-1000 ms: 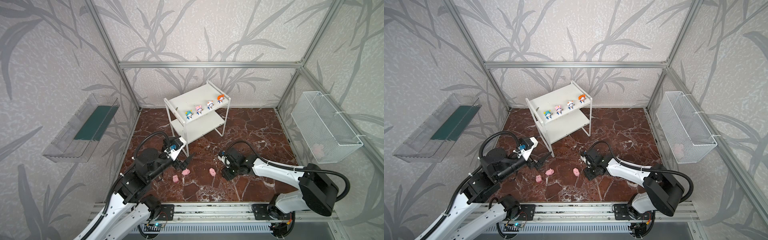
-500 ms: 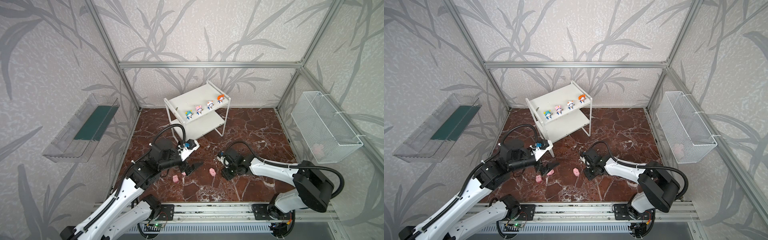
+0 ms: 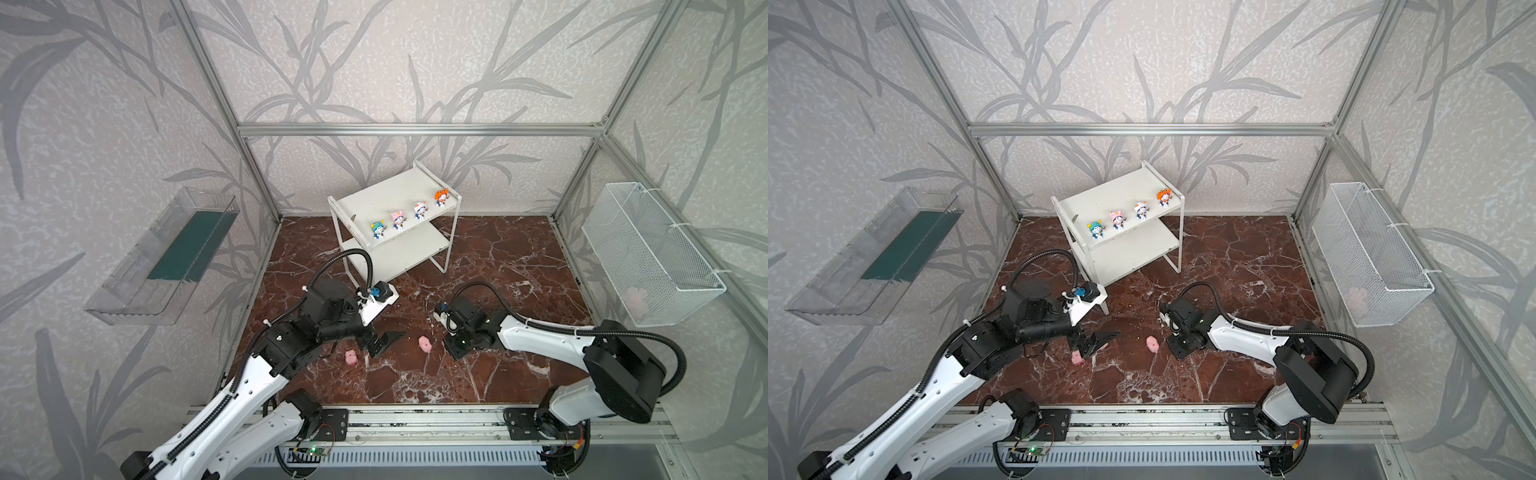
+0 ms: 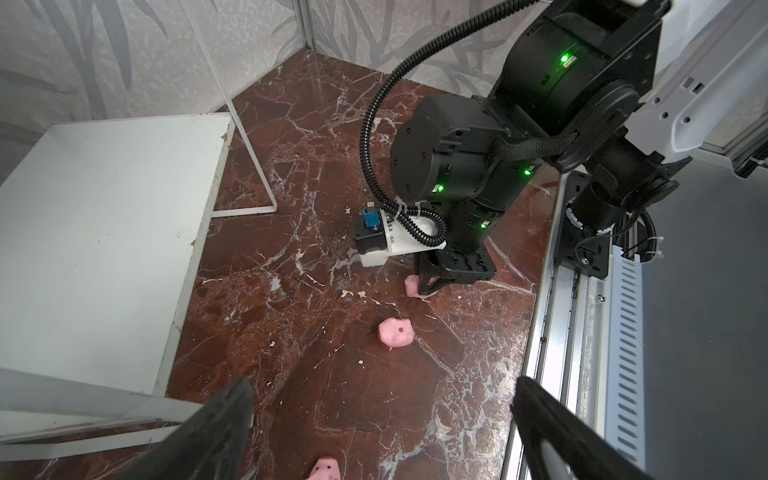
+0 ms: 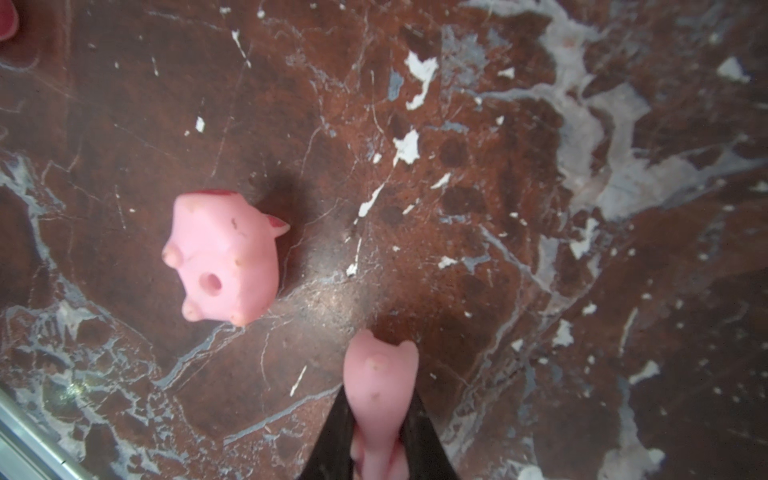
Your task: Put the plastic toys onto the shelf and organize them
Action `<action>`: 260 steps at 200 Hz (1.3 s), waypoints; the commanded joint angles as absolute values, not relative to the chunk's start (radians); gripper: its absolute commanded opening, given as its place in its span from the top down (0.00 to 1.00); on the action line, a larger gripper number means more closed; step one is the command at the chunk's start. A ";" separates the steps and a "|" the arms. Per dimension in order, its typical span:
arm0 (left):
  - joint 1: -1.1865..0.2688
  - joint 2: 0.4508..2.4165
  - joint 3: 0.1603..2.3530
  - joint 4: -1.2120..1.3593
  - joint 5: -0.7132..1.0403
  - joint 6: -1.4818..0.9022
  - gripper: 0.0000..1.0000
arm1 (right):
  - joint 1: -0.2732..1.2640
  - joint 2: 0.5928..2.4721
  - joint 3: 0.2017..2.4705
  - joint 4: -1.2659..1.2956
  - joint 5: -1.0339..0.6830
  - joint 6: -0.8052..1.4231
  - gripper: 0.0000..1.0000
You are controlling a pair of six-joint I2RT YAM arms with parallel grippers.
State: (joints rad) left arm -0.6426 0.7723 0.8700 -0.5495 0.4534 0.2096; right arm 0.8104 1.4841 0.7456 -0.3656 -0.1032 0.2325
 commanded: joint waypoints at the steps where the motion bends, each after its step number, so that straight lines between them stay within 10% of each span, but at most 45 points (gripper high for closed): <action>1: -0.650 0.704 0.845 -0.572 0.388 0.189 0.01 | 0.807 1.450 0.789 -0.370 -0.086 0.210 0.81; 103: -0.650 0.551 0.757 -0.533 0.123 0.186 0.01 | 0.802 1.535 1.132 -0.243 -0.083 0.172 0.80; 260: -0.650 0.534 0.733 -0.506 0.138 0.184 0.01 | 0.802 1.616 1.054 0.272 -0.095 0.319 0.78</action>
State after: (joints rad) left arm -0.6468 0.5434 0.7433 -0.5224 0.1326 0.1806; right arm 0.8047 1.5898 1.0634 0.1707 -0.0872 0.2924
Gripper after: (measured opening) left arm 0.992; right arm 0.214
